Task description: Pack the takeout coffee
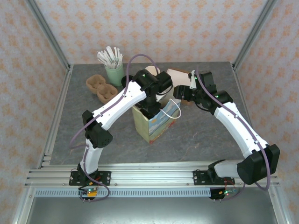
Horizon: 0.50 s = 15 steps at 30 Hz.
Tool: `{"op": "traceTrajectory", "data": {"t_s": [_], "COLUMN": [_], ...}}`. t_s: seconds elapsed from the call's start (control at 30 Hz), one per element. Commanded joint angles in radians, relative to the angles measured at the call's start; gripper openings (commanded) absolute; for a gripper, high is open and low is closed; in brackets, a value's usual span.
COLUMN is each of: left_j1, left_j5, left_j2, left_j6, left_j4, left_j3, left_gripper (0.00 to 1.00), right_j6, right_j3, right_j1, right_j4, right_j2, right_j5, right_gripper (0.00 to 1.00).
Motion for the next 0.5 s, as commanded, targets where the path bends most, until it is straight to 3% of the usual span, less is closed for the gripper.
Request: {"op": "traceTrajectory", "data": {"t_s": [0.0,0.47], "left_j1": [0.006,0.002], "left_j5": [0.019,-0.002], "left_j2": [0.020,-0.003], "left_j6": [0.025,0.067], "left_j4": [-0.130,-0.113], "left_j3": [0.007,-0.051], "left_gripper": [0.29,0.28], "right_j6": [-0.005,-0.005], "right_j3": [-0.017,-0.015], "right_j1": [-0.007,-0.009], "right_j4": [-0.001,-0.003], "right_j2": [-0.006,-0.009], "right_j5": [0.022,0.024], "right_gripper": [0.74,0.74]}}
